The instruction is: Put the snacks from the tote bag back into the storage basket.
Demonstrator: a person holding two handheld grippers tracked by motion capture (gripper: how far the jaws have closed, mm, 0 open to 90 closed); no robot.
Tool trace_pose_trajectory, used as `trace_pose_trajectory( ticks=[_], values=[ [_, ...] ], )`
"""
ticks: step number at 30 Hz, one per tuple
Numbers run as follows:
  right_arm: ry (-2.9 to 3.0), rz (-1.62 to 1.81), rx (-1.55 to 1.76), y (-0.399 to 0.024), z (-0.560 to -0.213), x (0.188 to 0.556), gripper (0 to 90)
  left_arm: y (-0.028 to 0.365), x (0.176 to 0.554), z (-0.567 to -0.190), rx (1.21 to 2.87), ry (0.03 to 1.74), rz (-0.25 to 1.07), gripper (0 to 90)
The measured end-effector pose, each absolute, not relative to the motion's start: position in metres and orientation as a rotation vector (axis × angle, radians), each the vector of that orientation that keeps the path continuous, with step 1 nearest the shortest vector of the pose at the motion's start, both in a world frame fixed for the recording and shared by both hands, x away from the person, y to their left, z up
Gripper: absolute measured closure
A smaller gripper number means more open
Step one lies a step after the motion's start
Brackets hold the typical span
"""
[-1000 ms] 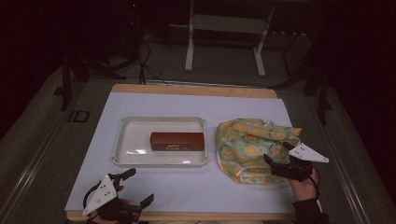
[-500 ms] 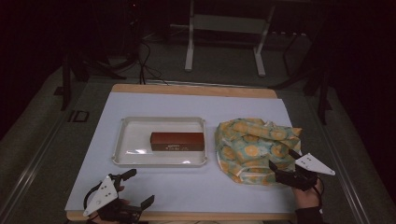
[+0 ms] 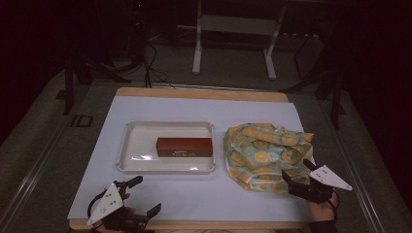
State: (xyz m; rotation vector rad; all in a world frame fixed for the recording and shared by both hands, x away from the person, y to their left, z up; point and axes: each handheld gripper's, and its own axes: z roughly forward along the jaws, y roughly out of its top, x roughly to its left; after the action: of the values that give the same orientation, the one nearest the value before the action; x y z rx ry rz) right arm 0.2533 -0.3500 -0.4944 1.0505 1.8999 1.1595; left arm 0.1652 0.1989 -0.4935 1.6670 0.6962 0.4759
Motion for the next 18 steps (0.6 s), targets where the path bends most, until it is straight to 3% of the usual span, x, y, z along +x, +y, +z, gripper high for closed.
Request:
trace_pose_trajectory(
  ticks=[18],
  values=[
    [1.910,1.175,1.056,-0.3509,-0.4987,0.2596,11.2,0.1989,0.1656,-0.4935,1.663,0.698,0.474,0.2]
  ],
)
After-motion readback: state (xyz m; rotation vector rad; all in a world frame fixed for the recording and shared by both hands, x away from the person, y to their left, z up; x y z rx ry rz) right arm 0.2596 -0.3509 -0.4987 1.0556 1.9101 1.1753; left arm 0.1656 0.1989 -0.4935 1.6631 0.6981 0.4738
